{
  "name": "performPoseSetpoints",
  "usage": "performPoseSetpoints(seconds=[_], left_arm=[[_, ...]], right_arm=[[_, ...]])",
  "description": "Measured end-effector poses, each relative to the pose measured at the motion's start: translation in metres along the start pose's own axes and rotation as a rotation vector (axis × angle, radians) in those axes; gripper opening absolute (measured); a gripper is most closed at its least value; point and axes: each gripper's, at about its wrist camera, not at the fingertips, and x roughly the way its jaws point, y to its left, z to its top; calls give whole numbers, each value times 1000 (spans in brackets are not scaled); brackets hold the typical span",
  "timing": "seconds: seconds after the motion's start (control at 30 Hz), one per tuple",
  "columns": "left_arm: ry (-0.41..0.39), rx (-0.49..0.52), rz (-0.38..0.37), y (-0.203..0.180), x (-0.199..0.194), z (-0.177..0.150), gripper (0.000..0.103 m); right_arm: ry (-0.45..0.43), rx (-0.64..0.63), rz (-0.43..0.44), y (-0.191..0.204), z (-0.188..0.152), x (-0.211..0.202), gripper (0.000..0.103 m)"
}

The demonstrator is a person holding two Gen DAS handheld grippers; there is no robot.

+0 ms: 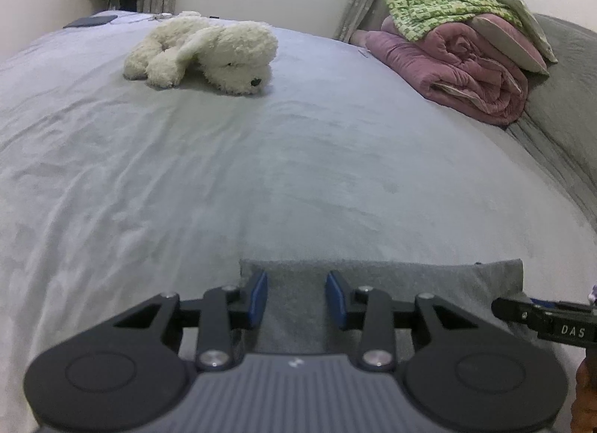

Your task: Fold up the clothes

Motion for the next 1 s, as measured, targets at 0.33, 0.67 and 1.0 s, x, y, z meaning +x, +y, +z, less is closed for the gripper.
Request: performPoseSetpoints(seconds=[0.33,0.67,1.0], left_arm=[[-9,-41,-12,18,-12,7,40],[45,-58,37,24,-1,5,47],[47,-103,27,34,-19,9,48]], right_arm=[[-12,-61,-65,8,-4,-16,51],[4,-65,-85,8,-7,-11,55],[-23,-71,-80,10,1,-29,55]])
